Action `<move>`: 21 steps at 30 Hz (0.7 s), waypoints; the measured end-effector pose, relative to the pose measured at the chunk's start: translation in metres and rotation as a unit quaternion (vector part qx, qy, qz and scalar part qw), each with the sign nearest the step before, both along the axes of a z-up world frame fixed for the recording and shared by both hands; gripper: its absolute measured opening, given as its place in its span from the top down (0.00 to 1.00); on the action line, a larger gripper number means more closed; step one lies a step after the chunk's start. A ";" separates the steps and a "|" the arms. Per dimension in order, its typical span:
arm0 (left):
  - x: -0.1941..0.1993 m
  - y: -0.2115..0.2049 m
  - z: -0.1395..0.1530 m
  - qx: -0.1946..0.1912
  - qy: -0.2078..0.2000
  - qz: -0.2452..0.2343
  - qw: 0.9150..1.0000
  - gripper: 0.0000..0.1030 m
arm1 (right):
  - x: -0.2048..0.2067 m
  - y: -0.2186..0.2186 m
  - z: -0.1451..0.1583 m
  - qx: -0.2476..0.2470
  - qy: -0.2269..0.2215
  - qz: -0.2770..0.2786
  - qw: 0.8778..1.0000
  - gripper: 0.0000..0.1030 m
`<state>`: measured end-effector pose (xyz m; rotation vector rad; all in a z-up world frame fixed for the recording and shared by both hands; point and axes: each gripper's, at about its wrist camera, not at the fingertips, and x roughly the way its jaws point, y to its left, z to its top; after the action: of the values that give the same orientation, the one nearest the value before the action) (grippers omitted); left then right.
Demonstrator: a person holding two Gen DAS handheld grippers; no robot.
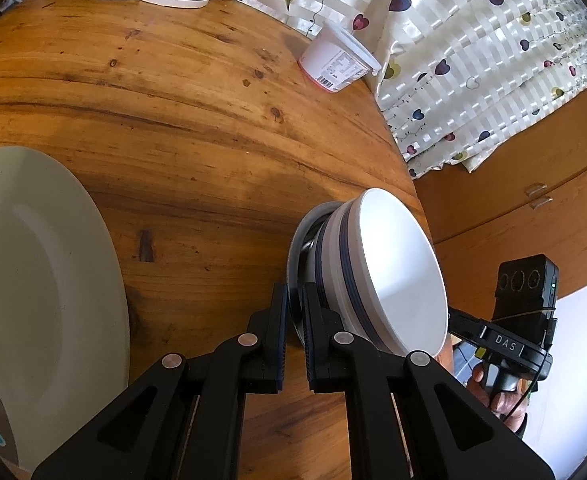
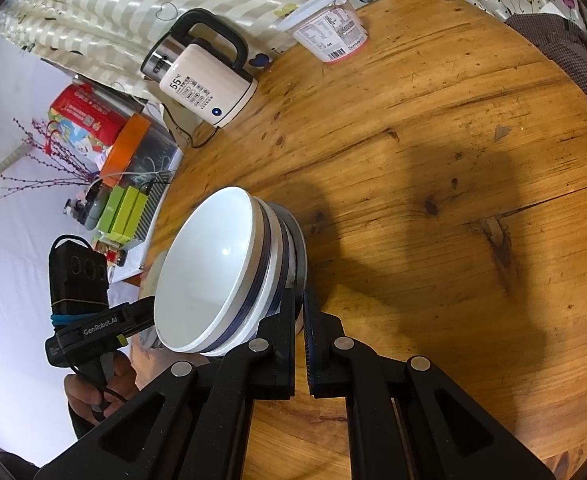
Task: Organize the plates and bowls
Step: 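Carry the held bowl stack with left gripper over the beige plate stack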
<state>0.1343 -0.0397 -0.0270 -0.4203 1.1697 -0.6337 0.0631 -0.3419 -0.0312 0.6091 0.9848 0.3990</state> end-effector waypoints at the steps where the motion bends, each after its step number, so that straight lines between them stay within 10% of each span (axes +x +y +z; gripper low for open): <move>1: 0.000 0.000 0.000 0.000 0.000 0.000 1.000 0.93 | 0.000 0.000 0.000 0.003 0.001 0.000 1.000 0.94; 21: -0.004 0.003 0.012 0.002 -0.014 0.003 1.000 0.93 | -0.005 0.005 0.017 -0.002 -0.011 0.003 1.000 0.93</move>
<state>0.1304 -0.0364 -0.0145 -0.4108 1.1428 -0.6292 0.0578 -0.3368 -0.0143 0.5962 0.9666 0.4081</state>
